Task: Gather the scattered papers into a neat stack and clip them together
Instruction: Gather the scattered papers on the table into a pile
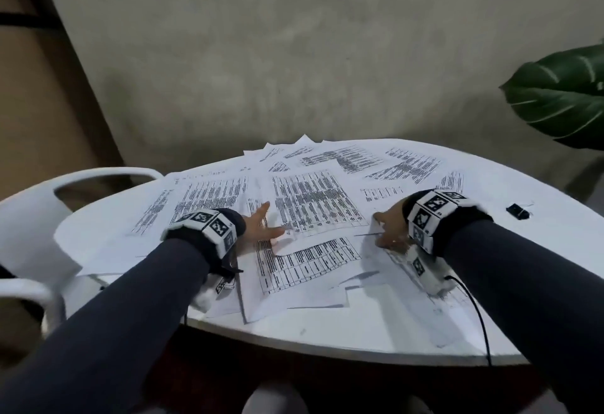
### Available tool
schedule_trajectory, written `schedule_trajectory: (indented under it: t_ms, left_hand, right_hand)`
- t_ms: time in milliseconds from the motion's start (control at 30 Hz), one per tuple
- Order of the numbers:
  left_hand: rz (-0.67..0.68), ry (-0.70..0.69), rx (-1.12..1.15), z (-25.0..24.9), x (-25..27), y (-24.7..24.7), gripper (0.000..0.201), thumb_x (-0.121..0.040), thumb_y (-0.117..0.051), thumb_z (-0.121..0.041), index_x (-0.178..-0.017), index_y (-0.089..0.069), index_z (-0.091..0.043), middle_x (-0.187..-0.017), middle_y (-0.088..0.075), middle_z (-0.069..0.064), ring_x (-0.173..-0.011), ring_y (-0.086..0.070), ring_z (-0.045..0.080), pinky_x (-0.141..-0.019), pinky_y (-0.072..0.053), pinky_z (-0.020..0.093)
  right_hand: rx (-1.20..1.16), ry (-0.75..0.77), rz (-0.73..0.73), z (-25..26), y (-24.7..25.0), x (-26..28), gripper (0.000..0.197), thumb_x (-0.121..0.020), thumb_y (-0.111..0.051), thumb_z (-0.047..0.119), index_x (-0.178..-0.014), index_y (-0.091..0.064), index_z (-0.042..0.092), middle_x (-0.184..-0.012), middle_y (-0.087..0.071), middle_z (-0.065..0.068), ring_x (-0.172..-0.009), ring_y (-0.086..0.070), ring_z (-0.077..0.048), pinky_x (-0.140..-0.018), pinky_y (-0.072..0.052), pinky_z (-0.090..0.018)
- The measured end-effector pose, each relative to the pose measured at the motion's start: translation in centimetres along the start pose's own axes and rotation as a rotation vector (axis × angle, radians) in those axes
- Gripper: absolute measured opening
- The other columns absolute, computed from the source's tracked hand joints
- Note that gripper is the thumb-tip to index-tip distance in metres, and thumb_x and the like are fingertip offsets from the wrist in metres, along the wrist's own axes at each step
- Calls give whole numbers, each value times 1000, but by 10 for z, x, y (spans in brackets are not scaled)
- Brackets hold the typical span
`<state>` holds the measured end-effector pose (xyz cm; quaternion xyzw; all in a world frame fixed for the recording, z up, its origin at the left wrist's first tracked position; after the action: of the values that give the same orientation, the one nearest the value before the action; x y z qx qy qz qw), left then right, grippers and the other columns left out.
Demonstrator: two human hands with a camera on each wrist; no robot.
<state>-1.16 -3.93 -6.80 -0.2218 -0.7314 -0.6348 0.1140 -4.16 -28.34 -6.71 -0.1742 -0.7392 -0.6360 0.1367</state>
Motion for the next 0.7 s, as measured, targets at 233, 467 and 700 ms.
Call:
schedule_trajectory:
  t_ms: [233, 467, 700]
  left_hand:
    - [113, 12, -200, 3, -5, -3, 75, -89, -48, -54, -150, -8, -35, -156, -26, 7, -140, -30, 26, -111, -27, 36]
    - [115, 3, -38, 8, 2, 17, 44, -84, -61, -44, -118, -65, -16, -104, -56, 1, -101, -49, 18, -61, -41, 24]
    - [-12, 136, 18, 12, -10, 8, 61, -84, -63, -43, -123, -42, -3, -107, -56, 10, -93, -49, 25, -68, -40, 31]
  right_hand:
    - [-64, 69, -11, -8, 36, 10, 69, -93, -52, 42, -151, -22, 18, -154, -33, -6, -126, -42, -14, -108, -32, -27]
    - [25, -141, 38, -58, -1, 2, 91, -83, -53, 63, -149, -22, 9, -149, -39, -14, -133, -43, -26, -108, -34, -34]
    - [4, -19, -35, -13, 9, -12, 71, -93, -33, 59, -142, -39, 7, -144, -45, -14, -129, -46, -28, -105, -35, -29]
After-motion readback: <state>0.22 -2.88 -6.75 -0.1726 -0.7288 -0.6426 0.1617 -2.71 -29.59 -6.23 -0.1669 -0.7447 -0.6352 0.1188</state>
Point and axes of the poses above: each hand's wrist, its own x-axis away from the middle knuckle, its own y-axis out of the back of the hand, z = x × y, the point moved 8 cm from there along -x, towards the middle knuckle
